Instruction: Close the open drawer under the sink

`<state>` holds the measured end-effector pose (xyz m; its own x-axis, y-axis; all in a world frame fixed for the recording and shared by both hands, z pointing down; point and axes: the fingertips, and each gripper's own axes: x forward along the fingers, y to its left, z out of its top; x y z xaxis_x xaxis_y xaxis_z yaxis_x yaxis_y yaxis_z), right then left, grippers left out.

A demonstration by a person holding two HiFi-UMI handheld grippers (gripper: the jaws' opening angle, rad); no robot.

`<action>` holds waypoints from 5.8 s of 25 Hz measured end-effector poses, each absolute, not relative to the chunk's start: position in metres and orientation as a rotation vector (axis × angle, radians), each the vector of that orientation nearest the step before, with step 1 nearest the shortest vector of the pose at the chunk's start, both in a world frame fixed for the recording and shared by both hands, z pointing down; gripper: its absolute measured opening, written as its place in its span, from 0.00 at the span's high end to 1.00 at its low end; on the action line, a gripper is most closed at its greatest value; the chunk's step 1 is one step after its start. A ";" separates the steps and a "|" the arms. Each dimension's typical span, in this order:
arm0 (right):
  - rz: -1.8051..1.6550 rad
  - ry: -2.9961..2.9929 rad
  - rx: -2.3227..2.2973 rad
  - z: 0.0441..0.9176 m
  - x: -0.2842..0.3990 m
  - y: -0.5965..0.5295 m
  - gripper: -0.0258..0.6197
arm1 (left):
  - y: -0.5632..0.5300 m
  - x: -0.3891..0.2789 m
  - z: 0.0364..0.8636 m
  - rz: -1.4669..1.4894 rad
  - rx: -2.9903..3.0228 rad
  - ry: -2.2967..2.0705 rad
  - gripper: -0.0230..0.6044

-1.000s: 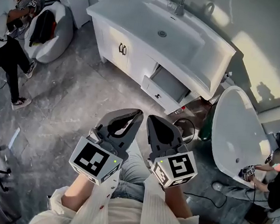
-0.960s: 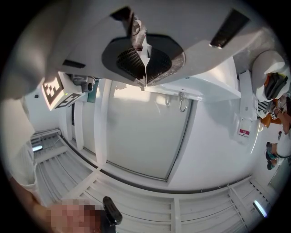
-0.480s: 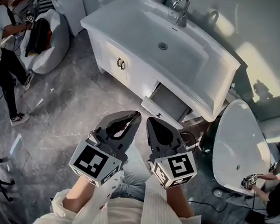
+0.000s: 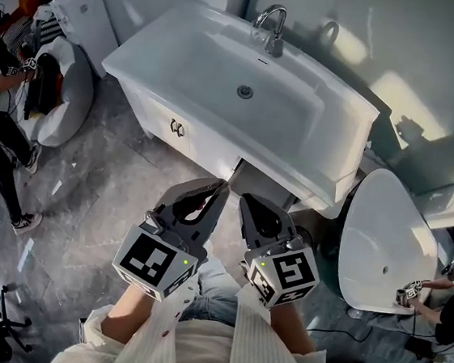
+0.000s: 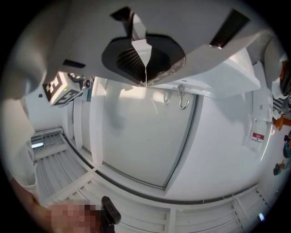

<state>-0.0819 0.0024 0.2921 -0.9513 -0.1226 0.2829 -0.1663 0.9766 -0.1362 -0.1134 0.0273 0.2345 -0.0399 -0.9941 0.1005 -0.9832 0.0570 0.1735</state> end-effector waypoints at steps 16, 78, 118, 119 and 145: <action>0.278 -2.805 0.543 0.293 -0.080 -0.065 0.95 | -0.050 -0.109 0.238 -0.015 2.271 -1.848 0.94; 0.598 -2.401 1.149 0.538 -0.007 -0.074 0.94 | -0.046 -0.066 0.518 0.269 2.320 -1.351 0.94; 0.631 -2.349 1.110 0.664 0.007 -0.083 0.95 | -0.059 -0.066 0.654 0.360 2.127 -1.387 0.94; 0.631 -2.348 1.116 0.663 0.007 -0.084 0.95 | -0.059 -0.066 0.653 0.363 2.131 -1.385 0.94; 0.641 -2.363 1.164 0.658 -0.005 -0.114 0.95 | -0.091 -0.074 0.646 0.400 2.175 -1.376 0.94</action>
<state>-0.0047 -0.1136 0.6581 -0.5571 -0.6155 0.5575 -0.8128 0.5416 -0.2144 -0.0740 -0.0910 0.6463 0.4376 -0.7415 0.5086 -0.8986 -0.3407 0.2765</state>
